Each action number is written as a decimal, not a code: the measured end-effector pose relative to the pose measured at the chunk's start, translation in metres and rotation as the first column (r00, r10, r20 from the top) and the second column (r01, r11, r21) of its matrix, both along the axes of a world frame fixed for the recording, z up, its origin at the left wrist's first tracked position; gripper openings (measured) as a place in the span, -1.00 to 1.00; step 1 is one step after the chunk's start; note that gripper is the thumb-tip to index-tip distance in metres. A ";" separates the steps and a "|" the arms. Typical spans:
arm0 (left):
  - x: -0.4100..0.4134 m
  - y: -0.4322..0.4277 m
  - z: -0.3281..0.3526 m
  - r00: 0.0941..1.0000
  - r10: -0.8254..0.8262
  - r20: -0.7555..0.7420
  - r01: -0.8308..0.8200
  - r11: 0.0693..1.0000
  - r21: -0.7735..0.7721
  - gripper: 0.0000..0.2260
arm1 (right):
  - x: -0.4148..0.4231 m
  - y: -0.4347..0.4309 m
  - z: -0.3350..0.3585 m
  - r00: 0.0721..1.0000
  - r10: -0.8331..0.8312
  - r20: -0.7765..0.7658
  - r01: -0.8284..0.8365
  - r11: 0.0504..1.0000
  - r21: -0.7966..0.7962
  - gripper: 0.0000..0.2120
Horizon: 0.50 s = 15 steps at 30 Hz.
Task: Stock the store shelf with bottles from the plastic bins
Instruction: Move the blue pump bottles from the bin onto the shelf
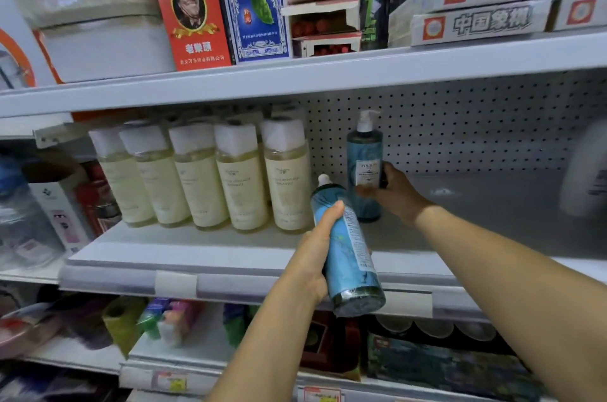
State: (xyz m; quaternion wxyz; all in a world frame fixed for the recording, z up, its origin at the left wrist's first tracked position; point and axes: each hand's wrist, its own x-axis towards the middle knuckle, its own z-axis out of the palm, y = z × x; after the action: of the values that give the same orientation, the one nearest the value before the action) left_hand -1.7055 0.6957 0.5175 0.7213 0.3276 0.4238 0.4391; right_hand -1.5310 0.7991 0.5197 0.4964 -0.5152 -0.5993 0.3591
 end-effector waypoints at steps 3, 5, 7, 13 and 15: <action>-0.002 0.000 -0.002 1.000 -0.021 0.005 0.021 1.000 0.009 -0.21 | 0.000 0.003 0.000 1.000 0.004 0.001 -0.004 1.000 -0.006 -0.45; -0.003 -0.001 -0.003 1.000 -0.025 0.010 0.024 1.000 0.015 -0.21 | -0.001 0.004 -0.001 1.000 -0.004 0.006 0.004 1.000 -0.024 -0.44; -0.003 -0.004 -0.003 0.999 -0.023 0.022 0.023 0.999 0.025 -0.21 | -0.002 0.000 0.003 0.999 0.004 0.049 -0.002 0.999 -0.051 -0.38; 0.000 -0.015 0.005 0.994 0.104 -0.030 -0.102 0.993 0.063 -0.42 | -0.005 -0.030 0.002 0.932 -0.348 0.098 0.353 0.935 -0.042 -0.45; 0.003 -0.018 0.015 0.984 0.177 0.000 -0.176 0.983 0.056 -0.60 | -0.007 -0.058 0.009 0.972 -0.234 -0.031 0.232 0.970 -0.070 -0.55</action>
State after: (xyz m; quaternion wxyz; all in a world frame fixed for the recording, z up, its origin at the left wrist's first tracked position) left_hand -1.7025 0.6780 0.5325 0.6690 0.3098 0.4406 0.5122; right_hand -1.5377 0.7415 0.5282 0.5295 -0.5910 -0.5126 0.3280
